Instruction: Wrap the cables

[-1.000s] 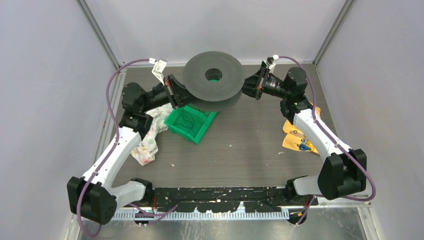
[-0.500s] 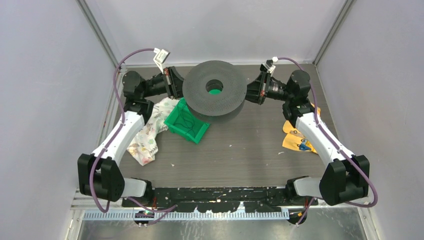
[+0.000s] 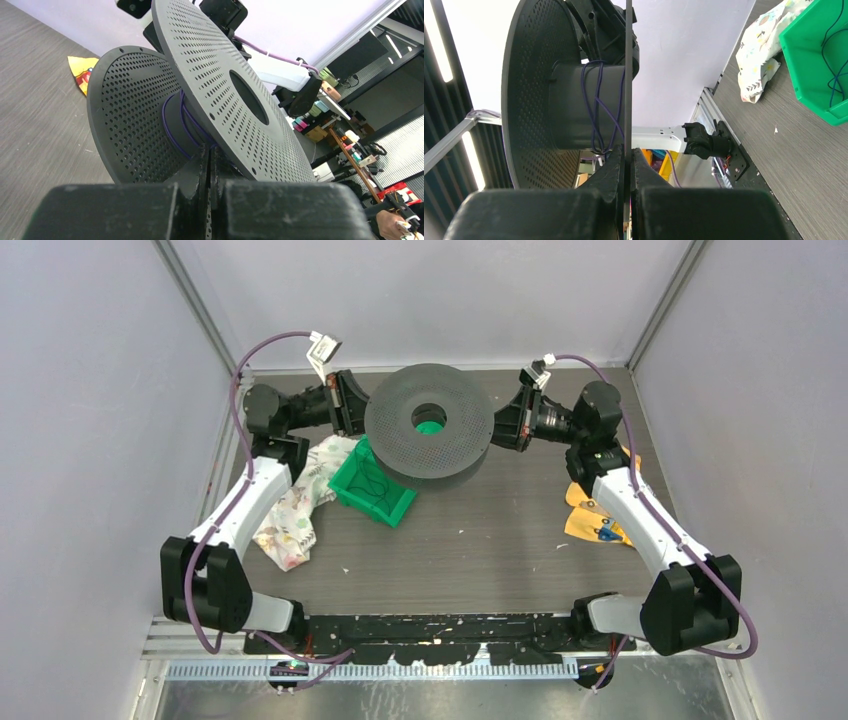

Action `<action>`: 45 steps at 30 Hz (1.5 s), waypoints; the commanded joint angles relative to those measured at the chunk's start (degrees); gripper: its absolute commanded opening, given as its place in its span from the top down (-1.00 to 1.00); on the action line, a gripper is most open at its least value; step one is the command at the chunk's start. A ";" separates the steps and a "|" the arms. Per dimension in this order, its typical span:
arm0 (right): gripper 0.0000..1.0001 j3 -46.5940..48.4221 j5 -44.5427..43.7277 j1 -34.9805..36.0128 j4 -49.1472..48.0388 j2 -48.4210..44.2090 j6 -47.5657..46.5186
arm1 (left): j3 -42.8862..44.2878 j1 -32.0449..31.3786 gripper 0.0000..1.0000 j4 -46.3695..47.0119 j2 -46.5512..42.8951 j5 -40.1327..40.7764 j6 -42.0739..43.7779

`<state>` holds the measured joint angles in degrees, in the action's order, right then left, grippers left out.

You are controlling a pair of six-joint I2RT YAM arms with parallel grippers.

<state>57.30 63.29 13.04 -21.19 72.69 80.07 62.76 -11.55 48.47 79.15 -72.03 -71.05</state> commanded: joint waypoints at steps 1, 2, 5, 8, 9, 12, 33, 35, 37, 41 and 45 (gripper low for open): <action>0.99 1.32 5.76 1.46 -1.75 -2.51 -1.77 | 1.31 0.92 0.99 5.01 0.43 5.28 -0.58; 0.99 1.37 5.79 1.61 -1.41 -2.48 -2.12 | 1.40 0.92 0.99 4.93 0.48 5.38 -0.58; 0.99 1.77 5.80 1.66 0.15 -2.58 -3.19 | 1.44 0.92 0.99 4.65 0.63 5.30 -0.59; 0.99 2.36 5.29 1.70 3.31 -2.62 -5.46 | 1.03 0.92 0.99 4.45 0.94 5.02 -0.42; 0.99 2.29 5.27 1.69 3.50 -2.62 -5.53 | 0.92 0.92 0.99 4.45 1.06 4.97 -0.41; 0.99 2.21 5.14 1.64 4.12 -2.55 -5.91 | 0.78 0.92 0.98 4.46 1.42 4.97 -0.63; 0.99 3.25 4.38 1.69 12.44 -3.08 -12.74 | 1.91 1.79 0.63 -2.08 2.29 5.63 3.33; 0.99 3.27 4.45 1.60 14.32 -3.24 -14.06 | 2.08 1.92 0.64 -3.37 2.32 6.11 4.27; 0.99 3.29 4.36 1.56 16.35 -3.52 -15.69 | 2.35 2.13 0.64 -5.60 2.36 6.72 5.63; 0.99 3.16 3.96 1.54 20.29 -3.88 -18.73 | 3.10 2.82 0.56 -10.90 2.47 7.87 9.21; 0.99 1.54 3.96 1.30 20.75 -4.51 -19.80 | 3.39 3.86 0.46 -17.88 2.02 9.85 14.46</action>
<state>57.74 66.02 14.61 -0.27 71.48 62.11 63.40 -8.95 37.63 82.28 -64.66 -63.20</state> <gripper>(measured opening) 0.050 0.254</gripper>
